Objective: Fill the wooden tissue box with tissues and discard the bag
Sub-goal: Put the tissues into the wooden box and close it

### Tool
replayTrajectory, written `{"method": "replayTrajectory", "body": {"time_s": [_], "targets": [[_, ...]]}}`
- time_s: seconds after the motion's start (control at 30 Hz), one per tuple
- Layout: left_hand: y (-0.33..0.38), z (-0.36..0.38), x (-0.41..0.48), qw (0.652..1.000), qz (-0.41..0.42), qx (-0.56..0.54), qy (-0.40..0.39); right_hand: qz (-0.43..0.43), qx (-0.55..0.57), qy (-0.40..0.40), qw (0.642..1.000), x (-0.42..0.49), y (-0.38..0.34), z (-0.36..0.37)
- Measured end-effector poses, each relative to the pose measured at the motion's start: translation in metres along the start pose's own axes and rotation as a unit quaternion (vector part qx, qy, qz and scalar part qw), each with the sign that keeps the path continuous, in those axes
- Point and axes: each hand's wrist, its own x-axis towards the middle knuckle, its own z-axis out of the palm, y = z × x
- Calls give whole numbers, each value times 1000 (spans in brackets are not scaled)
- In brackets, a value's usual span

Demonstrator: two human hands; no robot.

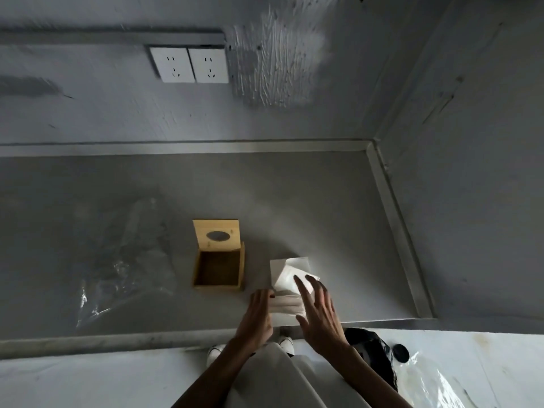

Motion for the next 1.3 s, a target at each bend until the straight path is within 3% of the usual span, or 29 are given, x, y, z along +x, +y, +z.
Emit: {"method": "replayTrajectory", "body": {"time_s": [0.1,0.3,0.5,0.73,0.93,1.03,1.1,1.2,1.3], "targets": [[-7,3,-1,999,37,3,-2,-57,-73,-58,994,9,-13,9],[-11,6,1,999,48,24,-3,-36,-34,-24,998,18,-11,26],[-7,4,1,996,75,27,-34,-58,-96,-78,991,12,-6,32],[1,2,3,990,-66,-101,-67,-97,-111,-102,984,20,-9,34],[6,4,7,931,-174,-303,-102,-49,-166,-148,974,27,-22,37],[16,-10,5,925,-176,-303,-147,-26,-165,-175,970,26,-25,30],[16,-24,-5,947,-148,-239,-154,-23,-106,-194,975,27,-23,22],[-1,-63,-25,977,-98,-179,-63,-7,-18,-173,985,44,-28,-3],[-25,-111,-36,966,-139,-156,150,24,51,-168,984,82,-64,-41]]}}
